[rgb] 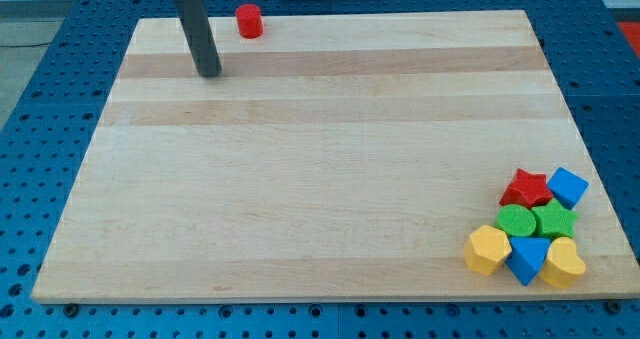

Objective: Move the red circle towards the right center of the board

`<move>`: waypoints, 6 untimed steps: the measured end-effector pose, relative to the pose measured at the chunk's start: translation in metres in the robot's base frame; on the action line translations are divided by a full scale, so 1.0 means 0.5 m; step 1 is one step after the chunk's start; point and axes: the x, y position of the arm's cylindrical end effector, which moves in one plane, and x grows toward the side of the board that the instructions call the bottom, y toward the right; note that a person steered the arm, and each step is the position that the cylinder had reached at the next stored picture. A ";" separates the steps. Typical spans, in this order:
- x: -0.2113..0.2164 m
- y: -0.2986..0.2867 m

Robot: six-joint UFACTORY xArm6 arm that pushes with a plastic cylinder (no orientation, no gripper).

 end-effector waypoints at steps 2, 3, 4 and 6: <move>-0.166 0.000; -0.166 0.038; -0.157 0.109; -0.131 0.232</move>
